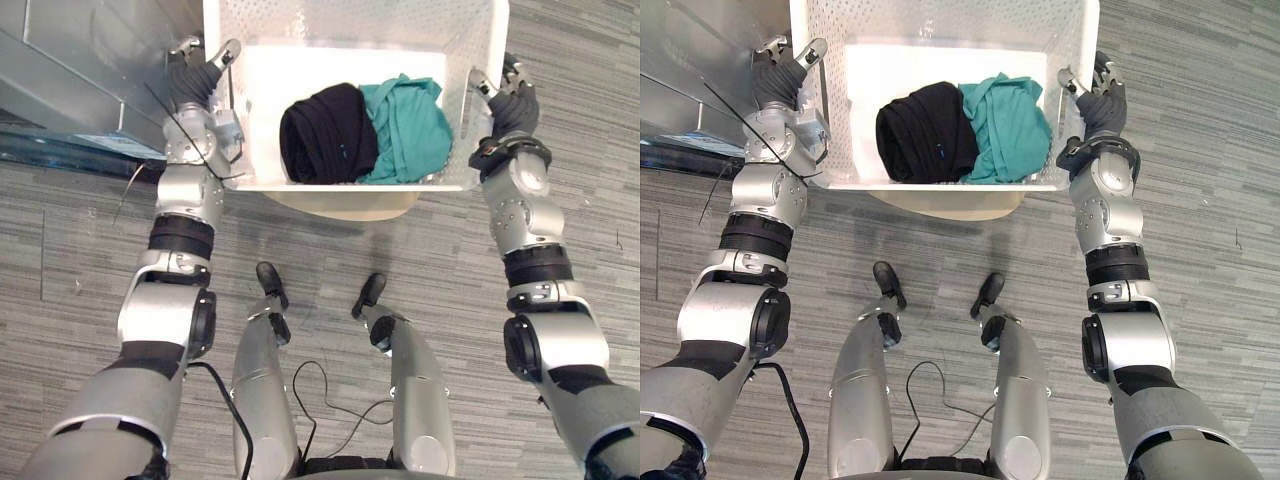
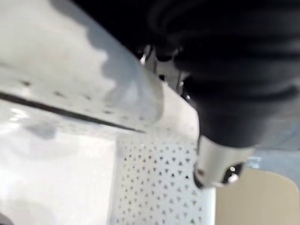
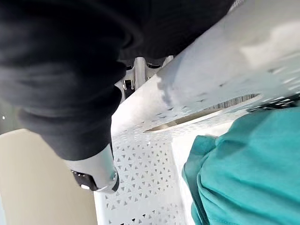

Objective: Pick up the laundry basket with both hands and put the clothes into the washing machine.

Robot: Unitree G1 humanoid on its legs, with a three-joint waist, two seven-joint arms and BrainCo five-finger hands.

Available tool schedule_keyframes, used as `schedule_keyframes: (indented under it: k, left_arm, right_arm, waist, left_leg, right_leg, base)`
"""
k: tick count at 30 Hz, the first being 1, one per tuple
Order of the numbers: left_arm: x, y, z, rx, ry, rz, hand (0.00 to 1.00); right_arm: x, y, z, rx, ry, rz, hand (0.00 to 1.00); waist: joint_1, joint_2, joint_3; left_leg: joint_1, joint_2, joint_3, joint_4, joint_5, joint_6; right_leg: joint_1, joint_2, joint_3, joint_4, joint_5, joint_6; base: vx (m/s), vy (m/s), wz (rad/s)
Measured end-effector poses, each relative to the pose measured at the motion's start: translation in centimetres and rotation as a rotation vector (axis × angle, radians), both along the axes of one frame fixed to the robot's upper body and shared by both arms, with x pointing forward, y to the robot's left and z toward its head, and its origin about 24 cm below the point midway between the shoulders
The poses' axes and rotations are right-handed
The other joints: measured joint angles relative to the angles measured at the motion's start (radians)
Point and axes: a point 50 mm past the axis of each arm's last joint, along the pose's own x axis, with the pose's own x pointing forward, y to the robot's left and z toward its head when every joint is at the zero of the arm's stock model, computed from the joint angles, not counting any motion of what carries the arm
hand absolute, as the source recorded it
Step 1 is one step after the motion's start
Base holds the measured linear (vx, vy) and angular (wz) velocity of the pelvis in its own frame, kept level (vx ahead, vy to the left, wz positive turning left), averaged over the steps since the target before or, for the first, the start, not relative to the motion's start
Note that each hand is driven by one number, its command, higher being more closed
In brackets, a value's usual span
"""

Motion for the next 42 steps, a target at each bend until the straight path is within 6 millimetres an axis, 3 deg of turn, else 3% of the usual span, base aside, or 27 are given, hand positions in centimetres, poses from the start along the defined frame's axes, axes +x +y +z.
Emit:
schedule_keyframes:
  k: [5, 12, 16, 17, 22, 24, 29, 33, 36, 40, 42]
  left_arm:
    - [0.1, -0.3, -0.2, 0.080, 0.028, -0.018, 0.00]
    - [0.3, -1.1, -1.1, 0.210, 0.064, -0.074, 0.00]
    - [0.1, -0.4, -4.2, 0.262, 0.146, -0.069, 0.00]
    - [-0.1, 0.1, -6.0, 0.269, 0.193, -0.071, 0.00]
    - [-0.1, 0.4, -8.9, 0.287, 0.293, -0.085, 0.00]
    - [0.0, -0.1, -9.7, 0.285, 0.313, -0.098, 0.00]
    - [0.1, -1.9, -11.0, 0.290, 0.353, -0.131, 0.00]
    - [0.6, -3.2, -9.5, 0.284, 0.310, -0.123, 0.00]
    - [0.7, -2.9, -8.7, 0.250, 0.285, -0.091, 0.00]
    - [-0.2, -2.3, -8.2, 0.246, 0.205, -0.079, 0.00]
    - [-1.7, -1.7, -8.6, 0.234, 0.136, -0.086, 0.00]
  right_arm:
    - [0.0, -0.6, -1.5, -0.030, 0.051, 0.015, 0.00]
    - [-1.0, -2.0, -6.4, -0.048, 0.170, 0.030, 0.00]
    - [-1.9, -3.1, -8.9, -0.060, 0.228, 0.033, 0.00]
    - [-2.3, -3.5, -10.0, -0.057, 0.257, 0.025, 0.00]
    - [-3.5, -5.9, -13.0, -0.040, 0.367, -0.045, 0.00]
    - [-3.3, -6.4, -12.6, -0.037, 0.362, -0.061, 0.00]
    - [-1.9, -5.2, -9.6, -0.066, 0.285, -0.039, 0.00]
    - [-0.7, -2.8, -7.4, -0.123, 0.230, 0.019, 0.00]
    - [-0.4, -1.2, -7.0, -0.139, 0.211, 0.057, 0.00]
    - [-2.0, -0.6, -5.4, -0.168, 0.080, 0.092, 0.00]
    - [-3.7, -1.7, -6.0, -0.176, 0.041, 0.073, 0.00]
  waist:
    - [0.004, 0.006, 0.000]
    - [0.005, 0.008, 0.000]
    - [0.002, 0.012, -0.003]
    - [-0.001, 0.012, -0.003]
    - [-0.013, 0.015, -0.005]
    - [-0.021, 0.027, -0.012]
    - [-0.018, 0.032, -0.015]
    - [-0.002, 0.032, -0.015]
    - [0.001, 0.032, -0.015]
    - [0.001, 0.032, -0.015]
    - [0.000, 0.032, -0.016]
  left_leg:
    - [0.065, -0.015, 0.008, -0.022, 0.000, 0.000]
    - [0.176, -0.033, 0.011, -0.033, -0.004, 0.000]
    - [0.244, -0.053, 0.024, -0.050, -0.010, 0.000]
    - [0.271, -0.058, 0.028, -0.061, -0.009, 0.000]
    - [0.323, -0.082, 0.019, -0.111, 0.007, -0.008]
    - [0.328, -0.093, 0.011, -0.138, 0.020, -0.004]
    - [0.329, -0.094, 0.027, -0.149, 0.032, -0.002]
    - [0.321, -0.077, 0.054, -0.133, 0.028, 0.001]
    - [0.320, -0.066, 0.060, -0.126, 0.021, 0.001]
    - [0.313, -0.065, 0.063, -0.127, 0.021, 0.002]
    - [0.317, -0.072, 0.056, -0.125, 0.021, 0.002]
  right_leg:
    - [0.053, -0.018, -0.005, 0.012, -0.013, -0.008]
    - [0.164, -0.045, -0.021, 0.038, -0.051, 0.000]
    - [0.203, -0.071, -0.006, 0.074, -0.082, 0.005]
    - [0.219, -0.072, -0.003, 0.074, -0.086, 0.005]
    - [0.263, -0.082, -0.011, 0.062, -0.087, 0.006]
    - [0.274, -0.083, -0.023, 0.043, -0.082, 0.014]
    - [0.274, -0.077, -0.019, 0.012, -0.056, 0.020]
    - [0.266, -0.059, -0.001, -0.010, -0.036, 0.019]
    - [0.264, -0.049, 0.004, -0.017, -0.036, 0.019]
    - [0.248, -0.049, 0.010, -0.006, -0.039, 0.020]
    - [0.251, -0.056, 0.011, 0.008, -0.043, 0.023]
  base:
    - [0.01, -0.024, 0.13]
    - [0.02, -0.032, 0.17]
    - [0.00, -0.051, 0.07]
    - [0.00, -0.047, 0.01]
    - [-0.01, -0.055, 0.09]
    - [0.00, -0.051, 0.18]
    - [0.02, -0.012, -0.06]
    - [0.01, 0.000, -0.17]
    - [-0.01, -0.018, -0.07]
    - [0.00, -0.019, -0.05]
    - [0.06, -0.016, 0.07]
